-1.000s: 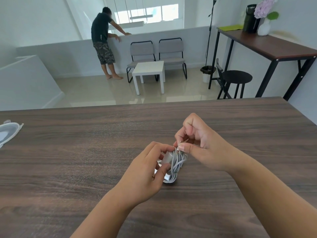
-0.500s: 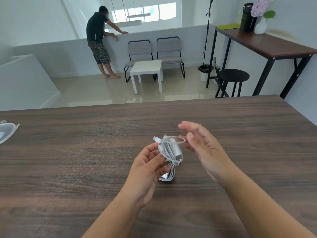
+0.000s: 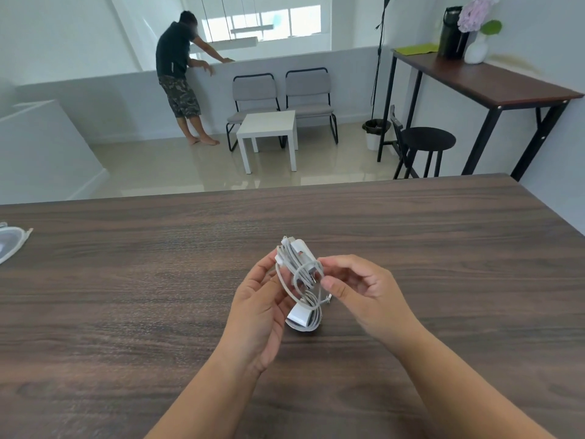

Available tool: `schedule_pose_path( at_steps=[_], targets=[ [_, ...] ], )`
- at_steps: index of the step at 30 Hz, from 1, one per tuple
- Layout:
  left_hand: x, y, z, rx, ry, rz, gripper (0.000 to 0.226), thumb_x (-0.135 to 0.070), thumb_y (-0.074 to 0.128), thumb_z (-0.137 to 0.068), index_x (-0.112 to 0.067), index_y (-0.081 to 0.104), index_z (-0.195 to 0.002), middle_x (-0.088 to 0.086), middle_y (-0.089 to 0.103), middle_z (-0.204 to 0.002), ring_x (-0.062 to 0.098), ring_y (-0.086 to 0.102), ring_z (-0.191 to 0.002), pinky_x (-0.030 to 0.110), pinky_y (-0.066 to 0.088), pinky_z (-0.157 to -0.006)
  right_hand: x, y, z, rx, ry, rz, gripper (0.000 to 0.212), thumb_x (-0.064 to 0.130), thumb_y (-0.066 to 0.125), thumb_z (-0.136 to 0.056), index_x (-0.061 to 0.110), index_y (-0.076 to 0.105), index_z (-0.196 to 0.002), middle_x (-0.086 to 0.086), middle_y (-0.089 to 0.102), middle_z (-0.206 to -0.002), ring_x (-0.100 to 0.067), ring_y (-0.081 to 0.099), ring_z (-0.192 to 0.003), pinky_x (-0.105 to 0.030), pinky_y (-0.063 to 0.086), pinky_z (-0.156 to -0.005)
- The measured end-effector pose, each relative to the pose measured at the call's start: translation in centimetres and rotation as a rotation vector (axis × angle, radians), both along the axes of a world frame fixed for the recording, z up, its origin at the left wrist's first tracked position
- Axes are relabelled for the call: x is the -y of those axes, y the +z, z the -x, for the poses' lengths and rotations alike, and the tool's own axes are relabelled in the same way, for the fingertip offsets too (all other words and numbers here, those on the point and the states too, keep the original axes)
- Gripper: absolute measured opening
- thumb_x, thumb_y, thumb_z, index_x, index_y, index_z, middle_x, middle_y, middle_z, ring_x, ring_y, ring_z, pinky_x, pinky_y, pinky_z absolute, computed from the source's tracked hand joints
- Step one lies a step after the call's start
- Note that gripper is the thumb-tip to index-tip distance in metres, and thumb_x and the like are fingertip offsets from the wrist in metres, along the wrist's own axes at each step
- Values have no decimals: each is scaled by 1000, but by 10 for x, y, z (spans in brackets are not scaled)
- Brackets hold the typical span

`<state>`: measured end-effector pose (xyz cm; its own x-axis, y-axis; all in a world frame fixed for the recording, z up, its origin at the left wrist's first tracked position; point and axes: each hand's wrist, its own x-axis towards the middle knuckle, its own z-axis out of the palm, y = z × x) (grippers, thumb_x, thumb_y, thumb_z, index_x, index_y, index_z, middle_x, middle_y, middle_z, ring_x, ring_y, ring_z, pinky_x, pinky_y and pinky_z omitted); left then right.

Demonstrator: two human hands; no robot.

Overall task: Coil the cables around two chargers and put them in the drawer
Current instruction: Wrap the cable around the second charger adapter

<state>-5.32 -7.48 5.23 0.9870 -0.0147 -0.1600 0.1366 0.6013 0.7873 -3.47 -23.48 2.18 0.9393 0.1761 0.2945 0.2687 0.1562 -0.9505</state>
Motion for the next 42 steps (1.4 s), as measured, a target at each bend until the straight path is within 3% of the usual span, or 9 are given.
schedule_pose_path(
  at_steps=[5,8,12,18,24,29,32,37,42],
  targets=[
    [3,-3,0,41,33,-89,35,-7,58,-84,-6,60,-119,11,74,-97,17,72,-77,24,58,-63,1,-3,1,-15,5,98,32,20,69,-85,25,65,-116,-10,68,-95,-29,64,-91,-38,55,-82],
    [4,-3,0,66,50,-119,40,-11,62,-76,-10,62,-116,8,73,-95,15,71,-75,24,58,-63,2,-6,3,-48,-2,206,40,19,70,-82,36,59,-116,-3,60,-73,-27,58,-72,-46,51,-76],
    [-1,-1,-3,66,82,-59,33,-8,61,-80,-11,63,-113,8,72,-94,14,70,-73,24,58,-63,7,-6,8,-63,-104,146,22,26,66,-82,35,65,-102,-6,42,-55,-20,40,-54,-32,37,-57],
    [-7,5,-6,109,135,-144,29,1,54,-93,-8,59,-120,10,68,-103,15,72,-72,23,56,-58,9,3,19,54,-112,288,30,44,69,-73,36,63,-101,11,57,-86,-13,53,-80,-18,41,-74],
    [-2,3,-6,106,139,-199,31,-2,56,-93,-9,57,-123,13,66,-108,14,72,-70,23,56,-57,-15,4,11,245,-200,652,22,47,70,-70,26,65,-70,17,48,-103,-9,51,-99,-17,37,-83],
    [-20,-5,-19,100,253,-329,28,-9,61,-92,-15,62,-119,10,68,-113,13,69,-85,24,56,-70,-2,11,18,294,-128,345,26,22,58,-78,8,54,-57,4,61,-73,-21,56,-84,-26,42,-77],
    [-32,-10,-28,77,322,-354,24,-11,62,-92,-18,64,-115,6,70,-109,16,67,-91,32,55,-78,6,20,24,215,-79,67,26,17,53,-73,18,49,-47,11,56,-55,-38,55,-69,-33,40,-62],
    [-32,-11,-38,75,377,-284,21,-11,58,-95,-20,60,-113,-2,69,-96,10,67,-82,25,53,-72,20,25,31,94,17,-59,26,18,53,-69,24,44,-45,13,45,-43,-24,34,-45,-57,30,-54],
    [-23,-8,-42,44,386,-97,39,-5,56,-95,-20,45,-129,5,66,-104,14,65,-84,27,53,-79,23,18,34,-19,22,-233,22,19,56,-66,15,45,-47,5,26,-34,-12,26,-41,-41,38,-58]
  ],
)
